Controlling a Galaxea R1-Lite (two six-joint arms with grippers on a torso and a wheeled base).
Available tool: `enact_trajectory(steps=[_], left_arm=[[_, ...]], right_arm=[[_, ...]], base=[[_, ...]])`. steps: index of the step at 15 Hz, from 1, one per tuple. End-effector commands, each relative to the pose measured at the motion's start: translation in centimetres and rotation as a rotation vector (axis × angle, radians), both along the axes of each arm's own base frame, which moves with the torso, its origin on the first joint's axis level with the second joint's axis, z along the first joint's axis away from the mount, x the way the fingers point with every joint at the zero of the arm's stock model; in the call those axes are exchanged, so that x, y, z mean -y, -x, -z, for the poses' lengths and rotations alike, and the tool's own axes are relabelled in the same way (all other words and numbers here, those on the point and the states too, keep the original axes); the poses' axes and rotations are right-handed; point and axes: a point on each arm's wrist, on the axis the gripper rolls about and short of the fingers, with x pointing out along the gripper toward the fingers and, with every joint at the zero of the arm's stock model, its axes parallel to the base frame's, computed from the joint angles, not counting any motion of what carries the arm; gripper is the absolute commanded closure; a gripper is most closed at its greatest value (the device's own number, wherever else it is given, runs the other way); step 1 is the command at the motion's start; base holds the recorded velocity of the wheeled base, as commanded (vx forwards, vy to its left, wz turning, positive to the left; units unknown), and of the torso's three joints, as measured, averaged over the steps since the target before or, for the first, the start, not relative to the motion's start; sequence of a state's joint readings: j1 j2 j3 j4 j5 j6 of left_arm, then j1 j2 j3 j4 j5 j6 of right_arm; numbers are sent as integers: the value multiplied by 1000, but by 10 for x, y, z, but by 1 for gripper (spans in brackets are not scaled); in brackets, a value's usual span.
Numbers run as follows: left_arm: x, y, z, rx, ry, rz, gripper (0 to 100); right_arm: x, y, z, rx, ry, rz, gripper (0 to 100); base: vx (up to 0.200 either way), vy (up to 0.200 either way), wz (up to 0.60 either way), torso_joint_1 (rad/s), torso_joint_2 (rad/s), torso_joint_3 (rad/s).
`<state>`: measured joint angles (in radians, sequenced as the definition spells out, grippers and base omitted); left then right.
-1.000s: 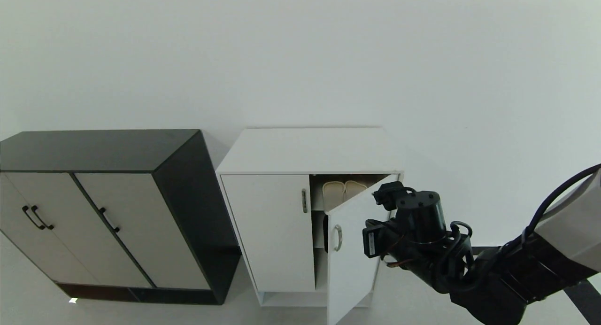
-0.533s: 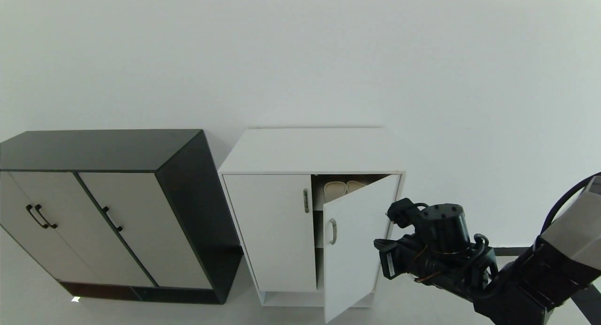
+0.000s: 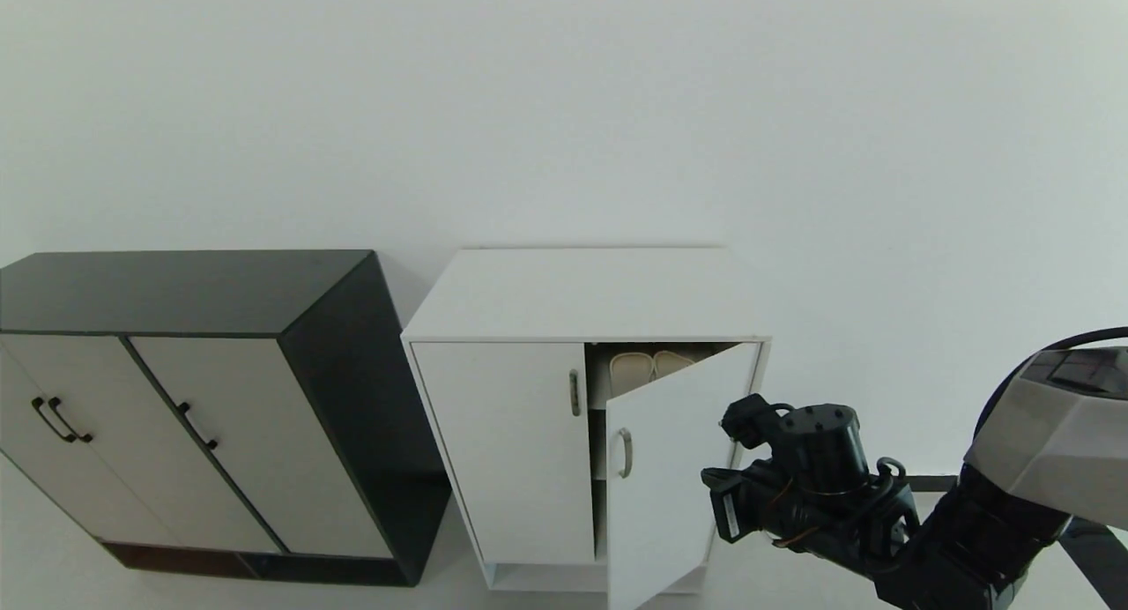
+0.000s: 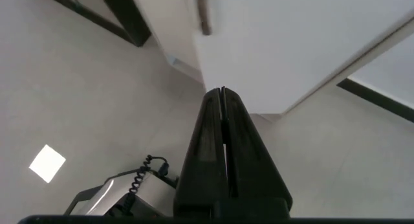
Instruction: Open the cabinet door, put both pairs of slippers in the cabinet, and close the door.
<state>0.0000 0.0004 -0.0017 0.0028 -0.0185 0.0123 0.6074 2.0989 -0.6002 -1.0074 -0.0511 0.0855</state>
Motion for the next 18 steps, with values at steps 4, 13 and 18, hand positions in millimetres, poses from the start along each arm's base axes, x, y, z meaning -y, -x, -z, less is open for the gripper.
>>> enact_trajectory(steps=[4, 13, 18], left_arm=[[0, 0, 0, 0, 0, 0, 100], [0, 0, 0, 0, 0, 0, 100], [0, 0, 0, 0, 0, 1, 100]], right_arm=[[0, 1, 6, -4, 28, -14, 100], [0, 2, 10, 7, 36, -22, 100], [-2, -13, 21, 26, 25, -2, 100]], base=[[200, 0, 0, 4, 1, 5], [0, 0, 0, 0, 0, 0], [0, 0, 0, 0, 0, 0]])
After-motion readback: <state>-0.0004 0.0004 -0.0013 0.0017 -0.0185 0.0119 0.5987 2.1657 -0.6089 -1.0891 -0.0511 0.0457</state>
